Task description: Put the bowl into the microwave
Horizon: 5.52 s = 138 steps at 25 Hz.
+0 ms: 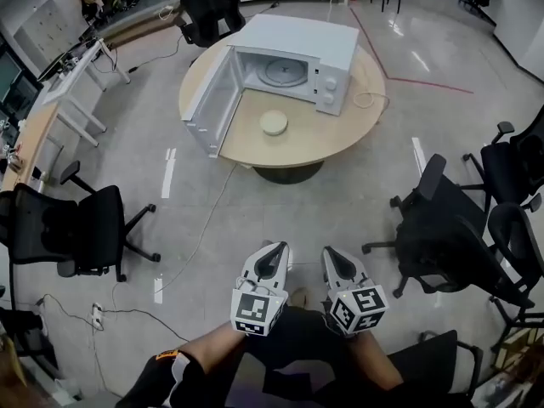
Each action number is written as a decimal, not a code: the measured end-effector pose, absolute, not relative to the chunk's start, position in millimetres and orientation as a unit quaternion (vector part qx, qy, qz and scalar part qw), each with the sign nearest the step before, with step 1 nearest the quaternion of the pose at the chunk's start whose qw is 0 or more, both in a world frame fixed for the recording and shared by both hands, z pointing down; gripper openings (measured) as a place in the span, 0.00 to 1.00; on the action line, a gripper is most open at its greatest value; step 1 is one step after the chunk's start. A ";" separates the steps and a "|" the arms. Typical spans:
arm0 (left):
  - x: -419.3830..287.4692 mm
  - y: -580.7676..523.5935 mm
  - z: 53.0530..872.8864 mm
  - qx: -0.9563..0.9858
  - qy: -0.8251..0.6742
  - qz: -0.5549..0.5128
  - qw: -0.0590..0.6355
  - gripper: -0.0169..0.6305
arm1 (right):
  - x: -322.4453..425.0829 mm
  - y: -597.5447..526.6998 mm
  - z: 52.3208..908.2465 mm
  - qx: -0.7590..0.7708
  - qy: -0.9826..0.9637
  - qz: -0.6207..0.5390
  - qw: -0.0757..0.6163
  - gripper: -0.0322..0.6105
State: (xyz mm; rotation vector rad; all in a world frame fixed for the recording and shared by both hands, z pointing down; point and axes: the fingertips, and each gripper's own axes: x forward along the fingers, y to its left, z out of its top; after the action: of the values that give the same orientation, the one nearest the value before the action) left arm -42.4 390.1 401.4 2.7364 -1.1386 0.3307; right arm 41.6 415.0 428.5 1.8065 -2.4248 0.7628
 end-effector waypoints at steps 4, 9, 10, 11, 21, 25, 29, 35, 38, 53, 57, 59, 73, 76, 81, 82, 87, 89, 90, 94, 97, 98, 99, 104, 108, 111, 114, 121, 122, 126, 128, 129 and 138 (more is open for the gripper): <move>-45.3 372.9 405.2 0.913 -0.383 0.114 0.082 0.09 | 40.8 395.8 429.4 0.580 -0.776 0.246 0.010 0.07; -43.8 347.0 406.2 0.913 -0.382 0.114 0.086 0.09 | 38.9 372.3 431.4 0.580 -0.774 0.254 0.007 0.07; -42.8 341.0 405.8 0.914 -0.380 0.114 0.087 0.09 | 40.8 366.5 431.5 0.582 -0.772 0.255 0.006 0.07; -42.1 334.7 405.8 0.915 -0.378 0.115 0.087 0.09 | 42.9 360.5 431.6 0.585 -0.769 0.256 0.006 0.07; -39.2 259.0 402.6 0.918 -0.370 0.107 0.096 0.09 | 48.2 291.7 430.4 0.599 -0.757 0.260 0.022 0.07; -43.4 231.6 400.1 0.917 -0.373 0.101 0.098 0.09 | 45.7 266.2 428.6 0.600 -0.756 0.260 0.029 0.07; -48.5 206.2 397.3 0.915 -0.378 0.097 0.102 0.09 | 41.8 241.2 425.9 0.599 -0.757 0.258 0.035 0.07; -54.7 176.8 395.3 0.916 -0.374 0.095 0.108 0.09 | 35.3 210.4 419.6 0.603 -0.754 0.258 0.040 0.07; -55.6 162.2 393.8 0.920 -0.366 0.093 0.109 0.09 | 34.9 196.4 415.8 0.611 -0.748 0.257 0.039 0.07; -75.6 89.2 382.6 0.933 -0.338 0.078 0.099 0.09 | 17.5 127.6 401.4 0.645 -0.725 0.236 0.054 0.07; -83.5 75.3 378.8 0.935 -0.333 0.071 0.098 0.09 | 11.0 113.2 397.9 0.652 -0.720 0.231 0.054 0.07; -87.6 69.4 377.1 0.936 -0.330 0.068 0.099 0.09 | 7.4 106.6 395.9 0.655 -0.718 0.228 0.054 0.07; -116.1 47.0 375.9 0.934 -0.338 0.053 0.101 0.09 | -21.4 78.0 393.7 0.648 -0.727 0.219 0.064 0.07; -119.6 42.4 379.4 0.931 -0.344 0.054 0.106 0.09 | -25.8 70.7 395.6 0.641 -0.733 0.219 0.070 0.07; -123.5 32.8 380.1 0.927 -0.357 0.052 0.105 0.09 | -30.7 56.1 397.0 0.628 -0.744 0.217 0.076 0.07; -124.0 31.1 379.7 0.926 -0.360 0.052 0.104 0.09 | -31.2 53.5 397.0 0.625 -0.746 0.217 0.076 0.07; -121.8 20.9 380.5 0.919 -0.375 0.057 0.104 0.09 | -28.1 39.9 397.9 0.613 -0.756 0.218 0.072 0.07; -117.6 15.6 382.7 0.916 -0.381 0.061 0.105 0.09 | -23.1 34.7 401.9 0.609 -0.758 0.222 0.071 0.07; -114.7 12.5 383.2 0.916 -0.384 0.061 0.102 0.09 | -19.8 31.9 403.8 0.607 -0.759 0.224 0.071 0.07; -100.3 -0.2 384.2 0.912 -0.393 0.067 0.093 0.09 | -3.2 17.2 409.2 0.601 -0.763 0.229 0.068 0.07; -89.7 -9.8 387.5 0.907 -0.402 0.081 0.100 0.09 | 9.4 3.4 411.4 0.595 -0.767 0.230 0.068 0.07; -85.7 -13.7 388.6 0.905 -0.405 0.085 0.100 0.09 | 13.7 -1.4 412.8 0.592 -0.769 0.232 0.068 0.07; -81.6 -17.8 390.4 0.903 -0.409 0.088 0.100 0.09 | 18.2 -5.9 414.9 0.588 -0.771 0.234 0.068 0.07; -62.1 -38.0 402.6 0.894 -0.422 0.107 0.109 0.09 | 35.0 -27.7 429.2 0.563 -0.785 0.245 0.081 0.07; -53.3 -53.6 405.8 0.884 -0.439 0.120 0.108 0.09 | 44.5 -45.0 434.7 0.547 -0.795 0.248 0.086 0.07; -48.7 -64.8 407.5 0.875 -0.454 0.129 0.104 0.09 | 49.6 -57.1 439.7 0.530 -0.805 0.251 0.091 0.07; -43.7 -76.0 411.7 0.867 -0.467 0.136 0.105 0.09 | 56.1 -69.5 447.9 0.517 -0.811 0.255 0.100 0.07; -33.0 -93.8 424.7 0.849 -0.492 0.153 0.113 0.09 | 69.4 -92.8 467.0 0.491 -0.821 0.262 0.124 0.07; -31.6 -95.0 426.2 0.847 -0.495 0.155 0.114 0.09 | 70.1 -95.3 469.2 0.487 -0.823 0.263 0.126 0.07; -29.7 -97.0 432.6 0.837 -0.509 0.162 0.116 0.09 | 73.0 -102.9 479.6 0.474 -0.829 0.265 0.135 0.07; -31.2 -97.5 436.6 0.832 -0.516 0.165 0.117 0.09 | 73.6 -106.3 486.0 0.468 -0.830 0.267 0.140 0.08; -32.1 -98.3 438.4 0.830 -0.519 0.166 0.117 0.09 | 74.1 -108.0 489.0 0.467 -0.830 0.269 0.142 0.08; -41.3 -109.9 443.3 0.832 -0.517 0.160 0.124 0.09 | 66.7 -115.6 500.7 0.468 -0.821 0.286 0.155 0.08</move>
State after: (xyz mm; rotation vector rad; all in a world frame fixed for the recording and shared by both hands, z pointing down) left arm -41.3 -109.9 443.3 2.4251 -1.5080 0.4672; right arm 66.7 -115.6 500.7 1.3414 -2.3531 0.8195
